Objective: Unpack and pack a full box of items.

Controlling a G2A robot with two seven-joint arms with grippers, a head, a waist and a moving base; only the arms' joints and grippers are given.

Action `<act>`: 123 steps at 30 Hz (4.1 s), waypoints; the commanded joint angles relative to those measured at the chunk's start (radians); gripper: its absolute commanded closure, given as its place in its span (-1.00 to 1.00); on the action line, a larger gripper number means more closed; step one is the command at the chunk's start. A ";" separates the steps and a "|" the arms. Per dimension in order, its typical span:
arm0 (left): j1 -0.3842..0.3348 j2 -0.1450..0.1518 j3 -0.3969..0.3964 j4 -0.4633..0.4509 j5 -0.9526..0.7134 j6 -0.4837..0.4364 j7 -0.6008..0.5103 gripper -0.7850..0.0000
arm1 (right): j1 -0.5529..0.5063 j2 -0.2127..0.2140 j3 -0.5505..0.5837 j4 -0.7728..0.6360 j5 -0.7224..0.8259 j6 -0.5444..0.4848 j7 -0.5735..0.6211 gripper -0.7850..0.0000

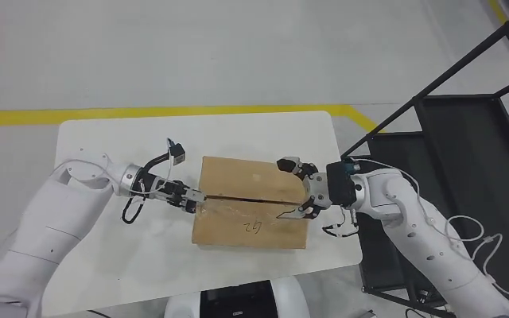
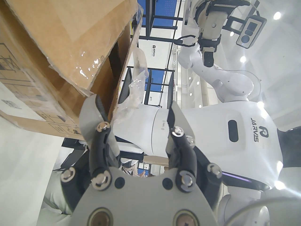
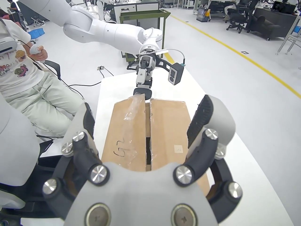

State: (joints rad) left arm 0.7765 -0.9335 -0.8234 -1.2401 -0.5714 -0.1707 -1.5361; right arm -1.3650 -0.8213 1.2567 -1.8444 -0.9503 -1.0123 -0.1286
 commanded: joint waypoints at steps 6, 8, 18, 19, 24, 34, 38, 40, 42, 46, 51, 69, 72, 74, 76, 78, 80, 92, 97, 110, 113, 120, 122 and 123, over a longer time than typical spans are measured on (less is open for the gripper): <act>-0.007 0.004 0.010 -0.009 0.043 0.038 0.000 1.00 | 0.010 0.009 -0.028 0.017 -0.010 0.000 -0.022 -1.00; -0.006 0.007 0.002 -0.008 0.047 0.041 0.000 0.95 | 0.019 0.010 -0.042 0.028 -0.013 0.000 -0.018 -1.00; 0.005 0.025 -0.059 -0.010 0.071 0.043 0.027 1.00 | 0.082 -0.002 -0.131 0.073 -0.008 0.000 0.034 -1.00; 0.007 0.027 -0.067 -0.010 0.072 0.041 0.030 1.00 | 0.088 -0.005 -0.138 0.080 -0.006 0.001 0.042 -1.00; 0.021 0.036 -0.105 -0.031 0.043 0.042 0.014 1.00 | 0.114 -0.016 -0.164 0.094 0.008 0.005 0.063 -1.00; 0.062 0.055 -0.086 -0.168 0.023 0.134 0.000 -1.00 | 0.132 -0.029 -0.180 0.100 0.016 0.000 0.078 -1.00; 0.063 0.067 -0.055 -0.217 -0.002 0.157 0.000 -1.00 | 0.128 -0.031 -0.180 0.095 0.011 0.000 0.075 -1.00; 0.064 0.072 -0.045 -0.222 0.002 0.162 0.000 -1.00 | 0.125 -0.032 -0.183 0.089 0.007 0.000 0.074 -1.00; 0.069 0.076 -0.042 -0.215 -0.009 0.170 0.000 -1.00 | 0.121 -0.033 -0.186 0.081 -0.001 0.000 0.072 -1.00; 0.093 0.082 -0.044 -0.216 -0.043 0.183 0.000 -1.00 | 0.114 -0.033 -0.192 0.070 -0.015 0.000 0.066 -1.00; 0.126 0.088 -0.039 -0.265 -0.092 0.187 0.000 -1.00 | 0.109 -0.035 -0.205 0.064 -0.031 0.000 0.065 -1.00; 0.102 0.059 0.015 -0.149 -0.204 0.236 0.000 -1.00 | 0.075 -0.039 -0.186 0.069 -0.066 0.000 0.033 -1.00; 0.108 0.066 0.021 -0.172 -0.196 0.258 0.000 -1.00 | 0.072 -0.040 -0.185 0.067 -0.067 0.000 0.034 -1.00; 0.110 0.071 0.031 -0.176 -0.174 0.287 0.000 -1.00 | 0.071 -0.041 -0.187 0.066 -0.069 0.000 0.036 -1.00; 0.112 0.073 0.036 -0.166 -0.165 0.294 0.000 -1.00 | 0.071 -0.042 -0.188 0.066 -0.070 0.000 0.036 -1.00; 0.113 0.073 0.031 -0.151 -0.173 0.286 0.000 -1.00 | 0.069 -0.043 -0.188 0.066 -0.072 0.000 0.035 -1.00; 0.109 0.072 0.024 -0.136 -0.177 0.275 0.008 -1.00 | 0.067 -0.044 -0.186 0.067 -0.074 0.000 0.033 -1.00; 0.065 0.038 0.033 -0.046 -0.242 0.313 0.028 -1.00 | 0.055 -0.049 -0.171 0.080 -0.070 0.000 0.033 -1.00; 0.036 0.020 0.060 -0.003 -0.241 0.376 0.024 -0.77 | 0.055 -0.052 -0.171 0.083 -0.067 0.000 0.037 -1.00; -0.034 -0.021 0.159 0.113 -0.263 0.491 0.036 0.36 | 0.058 -0.054 -0.173 0.104 -0.057 0.000 0.036 -1.00; -0.058 -0.026 0.196 0.145 -0.283 0.501 0.046 0.59 | 0.061 -0.054 -0.176 0.111 -0.055 0.000 0.035 -1.00; -0.112 -0.033 0.252 0.191 -0.328 0.495 0.040 1.00 | 0.069 -0.053 -0.183 0.121 -0.051 0.000 0.029 -1.00; -0.122 -0.033 0.259 0.200 -0.338 0.493 0.039 1.00 | 0.071 -0.052 -0.184 0.123 -0.050 0.000 0.028 -1.00; -0.126 -0.033 0.260 0.204 -0.341 0.491 0.036 1.00 | 0.072 -0.052 -0.185 0.124 -0.050 0.000 0.028 -1.00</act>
State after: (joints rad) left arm 0.6544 -0.9664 -0.5646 -1.0399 -0.9095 0.3224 -1.4976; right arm -1.2939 -0.8734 1.0726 -1.7215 -1.0007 -1.0123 -0.1005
